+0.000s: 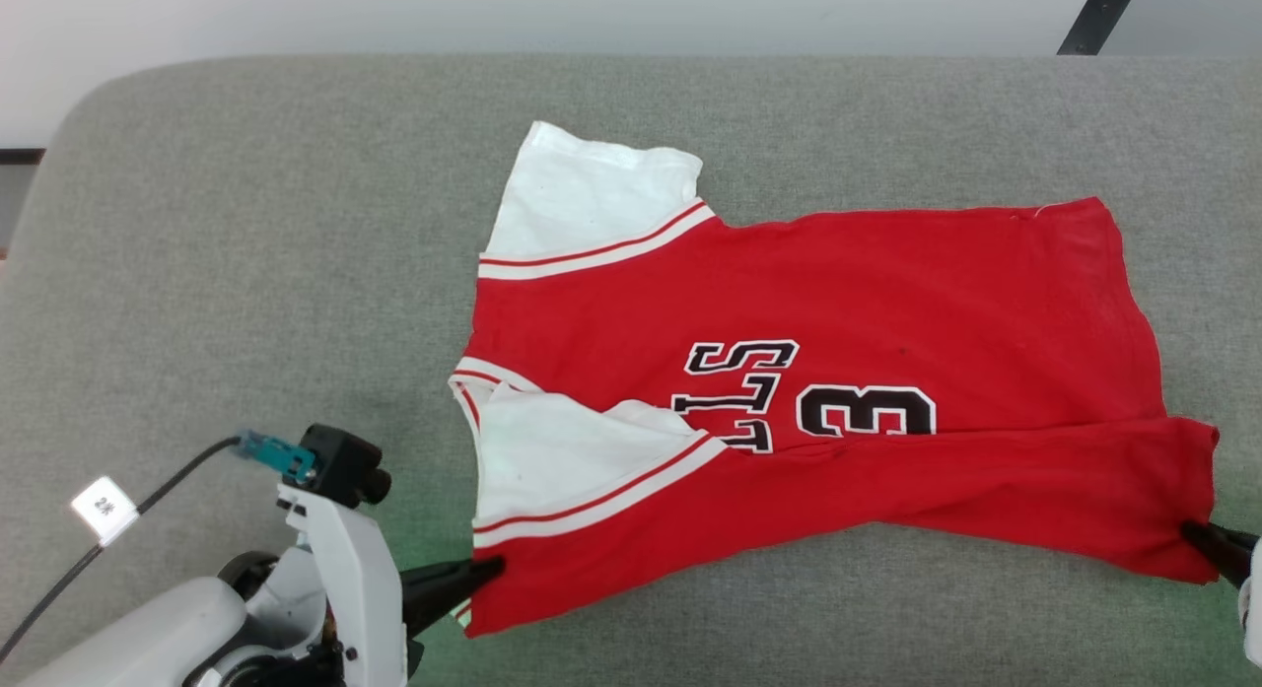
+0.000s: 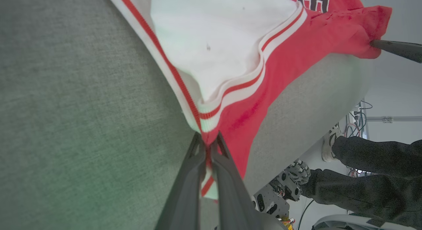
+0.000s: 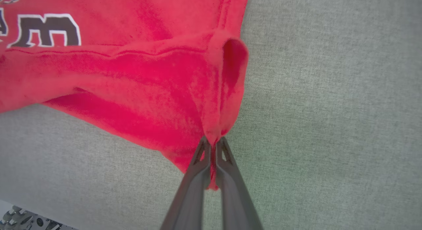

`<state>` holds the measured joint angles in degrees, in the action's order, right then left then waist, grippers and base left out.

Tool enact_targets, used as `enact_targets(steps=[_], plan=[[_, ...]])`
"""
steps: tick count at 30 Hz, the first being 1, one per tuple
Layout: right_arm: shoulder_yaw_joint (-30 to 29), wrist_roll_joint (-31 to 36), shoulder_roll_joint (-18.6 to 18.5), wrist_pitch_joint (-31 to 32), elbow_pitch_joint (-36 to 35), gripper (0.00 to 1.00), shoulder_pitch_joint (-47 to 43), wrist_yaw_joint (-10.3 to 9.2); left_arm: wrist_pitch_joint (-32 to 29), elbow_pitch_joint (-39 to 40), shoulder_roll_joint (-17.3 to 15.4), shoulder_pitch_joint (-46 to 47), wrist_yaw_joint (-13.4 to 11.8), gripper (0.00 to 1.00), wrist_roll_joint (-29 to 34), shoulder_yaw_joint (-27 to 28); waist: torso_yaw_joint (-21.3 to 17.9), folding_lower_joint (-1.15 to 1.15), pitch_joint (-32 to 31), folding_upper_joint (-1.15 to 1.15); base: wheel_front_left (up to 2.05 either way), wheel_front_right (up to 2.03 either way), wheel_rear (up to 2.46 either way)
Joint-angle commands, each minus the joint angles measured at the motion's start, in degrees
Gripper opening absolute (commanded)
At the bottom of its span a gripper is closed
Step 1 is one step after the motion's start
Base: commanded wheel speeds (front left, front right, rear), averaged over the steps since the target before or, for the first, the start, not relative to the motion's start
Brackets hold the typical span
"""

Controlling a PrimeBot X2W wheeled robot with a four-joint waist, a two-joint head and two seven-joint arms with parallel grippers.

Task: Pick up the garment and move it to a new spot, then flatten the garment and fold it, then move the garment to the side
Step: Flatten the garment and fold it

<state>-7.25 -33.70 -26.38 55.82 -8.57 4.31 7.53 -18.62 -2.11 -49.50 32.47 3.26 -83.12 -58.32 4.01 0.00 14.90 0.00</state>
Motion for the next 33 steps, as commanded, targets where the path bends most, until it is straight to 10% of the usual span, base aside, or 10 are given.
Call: enact_targets(steps=[1, 2, 3, 4, 21, 33], plan=[[-1.37, 0.45, 0.69, -0.91, -1.10, 0.49, -1.10, -0.09, 1.66, 1.05, -0.34, -1.02, -0.62, 0.44, 0.46, 0.53, 0.15, 0.00, -0.27, 0.00, 0.00, 0.00, 0.00], [-2.11, 0.89, 1.20, -1.87, -1.53, 1.00, -1.09, -0.09, 2.66, 1.37, -0.37, -1.34, -0.89, 0.71, 0.59, 0.86, 0.16, 0.00, -0.35, 0.00, 0.00, 0.00, 0.00], [-2.64, 1.26, 1.77, -2.75, -1.92, 1.00, -1.14, -0.09, 3.59, 1.76, -0.44, -1.67, -1.21, 0.96, 0.82, 1.13, 0.15, 0.00, -0.44, 0.00, 0.00, 0.00, 0.00], [-2.90, 1.48, 2.22, -3.81, -2.55, 1.00, -1.20, -0.09, 4.85, 2.14, -0.55, -1.97, -1.34, 1.00, 1.08, 1.63, 0.16, 0.00, -0.56, 0.00, 0.00, 0.00, 0.00], [2.14, 10.35, 12.35, -45.70, -2.05, 1.00, 8.63, -0.09, 30.83, -1.96, -0.46, 0.45, -9.19, 1.00, 9.75, 13.66, -3.24, 0.00, 0.11, 0.00, 0.00, 0.00, 0.00], [9.45, 9.82, 15.75, -57.43, 6.56, 1.00, 14.13, -0.09, 21.42, -26.50, 2.35, 25.01, 0.33, 1.00, 16.76, 13.59, -15.12, 0.00, 7.77, 0.00, 0.00, 0.00, 0.00]])
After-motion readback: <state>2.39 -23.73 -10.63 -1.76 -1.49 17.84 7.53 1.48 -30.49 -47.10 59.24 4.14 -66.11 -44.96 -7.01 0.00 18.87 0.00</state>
